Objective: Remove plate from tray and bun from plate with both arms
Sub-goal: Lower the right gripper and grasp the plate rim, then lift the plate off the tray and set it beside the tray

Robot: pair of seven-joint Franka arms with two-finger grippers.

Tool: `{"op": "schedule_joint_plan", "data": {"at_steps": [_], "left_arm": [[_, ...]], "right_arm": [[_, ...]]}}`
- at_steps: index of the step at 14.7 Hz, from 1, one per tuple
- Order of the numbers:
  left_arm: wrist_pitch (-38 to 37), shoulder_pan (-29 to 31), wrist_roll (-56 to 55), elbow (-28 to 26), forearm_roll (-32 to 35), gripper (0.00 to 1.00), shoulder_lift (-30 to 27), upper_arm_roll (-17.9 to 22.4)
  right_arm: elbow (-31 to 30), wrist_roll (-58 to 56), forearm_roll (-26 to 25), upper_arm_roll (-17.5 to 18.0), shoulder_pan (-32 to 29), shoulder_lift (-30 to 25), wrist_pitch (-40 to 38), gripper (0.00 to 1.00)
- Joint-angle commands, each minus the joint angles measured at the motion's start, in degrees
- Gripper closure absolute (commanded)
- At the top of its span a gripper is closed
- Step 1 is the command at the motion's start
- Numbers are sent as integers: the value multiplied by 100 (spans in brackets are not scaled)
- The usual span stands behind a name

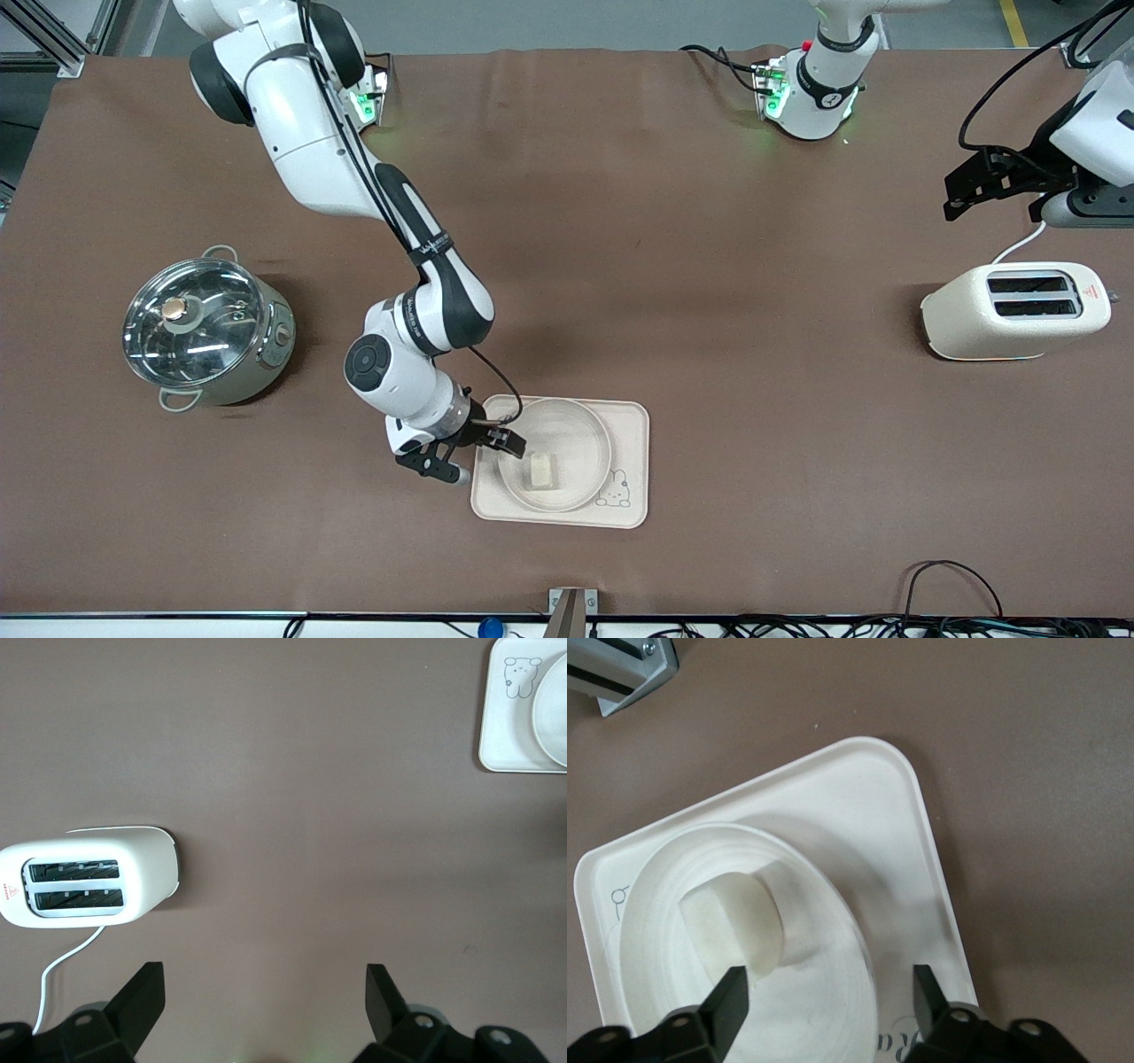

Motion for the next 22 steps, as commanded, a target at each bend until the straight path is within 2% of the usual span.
{"op": "schedule_joint_plan", "data": {"at_steps": [1,2,5,7,8,9,17,20,22], "left_arm": [[-16,-19,62,104,83,0,50,-12],[-7,-19,53,104,83,0,50,-12],[-16,-28,53,104,83,0,50,-12],[-16,-28,70,104,92,0,50,-21],[-16,-28,62,104,92,0,50,-21],[-16,-28,62,104,92,0,50,-21],[-60,16,70,104,92,0,15,-21],[-51,16,44,104,101,0,41,-21],[-60,-10,53,95,101,0,50,-21]], "right_arm": [[345,-160,48,11,-53,283,12,43],[336,-187,48,11,-61,292,12,51],[266,-239,40,11,-53,292,12,64],[266,-257,40,2,-61,292,12,86],[257,-257,40,2,-53,292,12,94],[257,-283,31,2,-61,292,12,97],[29,-924,48,11,-132,3,-58,99],[-620,-1180,48,11,-88,-655,-93,99],[-1356,-1206,48,19,-1,-1242,-128,99]]}}
